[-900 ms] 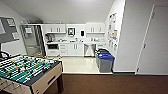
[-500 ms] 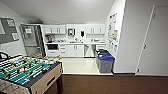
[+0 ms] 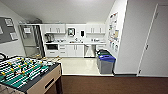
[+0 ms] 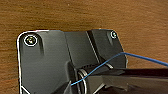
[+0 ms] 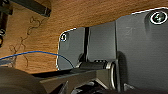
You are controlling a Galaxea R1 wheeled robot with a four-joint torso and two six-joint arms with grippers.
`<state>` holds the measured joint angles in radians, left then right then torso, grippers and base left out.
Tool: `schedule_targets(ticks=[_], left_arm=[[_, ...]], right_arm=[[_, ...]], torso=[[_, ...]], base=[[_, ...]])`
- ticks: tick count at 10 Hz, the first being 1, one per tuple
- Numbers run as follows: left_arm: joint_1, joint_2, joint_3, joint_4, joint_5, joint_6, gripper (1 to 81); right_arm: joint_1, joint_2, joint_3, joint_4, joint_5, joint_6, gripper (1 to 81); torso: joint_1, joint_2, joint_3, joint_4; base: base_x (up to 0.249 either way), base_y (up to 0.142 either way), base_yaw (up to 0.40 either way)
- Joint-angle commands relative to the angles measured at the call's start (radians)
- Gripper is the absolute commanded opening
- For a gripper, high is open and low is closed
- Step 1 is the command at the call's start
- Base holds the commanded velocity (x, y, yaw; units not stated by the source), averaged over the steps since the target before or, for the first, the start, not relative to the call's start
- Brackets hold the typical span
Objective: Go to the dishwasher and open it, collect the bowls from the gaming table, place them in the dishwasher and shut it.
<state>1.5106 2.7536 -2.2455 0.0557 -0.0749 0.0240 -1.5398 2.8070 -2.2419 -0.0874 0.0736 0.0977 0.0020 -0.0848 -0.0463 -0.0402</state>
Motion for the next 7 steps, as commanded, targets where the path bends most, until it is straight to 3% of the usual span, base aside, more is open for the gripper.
schedule_targets(ticks=[1, 7], left_arm=[[-0.057, -0.012, 0.021, 0.009, 0.043, 0.002, 81.1], [-0.054, -0.009, 0.021, 0.006, 0.041, 0.001, 81.1]], right_arm=[[0.06, -0.01, 0.019, -0.011, -0.041, -0.003, 81.1], [0.066, -0.013, 0.001, -0.012, -0.04, -0.003, 81.1]], torso=[[0.0, 0.0, 0.0, 0.0], [-0.001, 0.0, 0.0, 0.0]], base=[[0.136, 0.0, 0.0], [0.143, 0.0, 0.0]])
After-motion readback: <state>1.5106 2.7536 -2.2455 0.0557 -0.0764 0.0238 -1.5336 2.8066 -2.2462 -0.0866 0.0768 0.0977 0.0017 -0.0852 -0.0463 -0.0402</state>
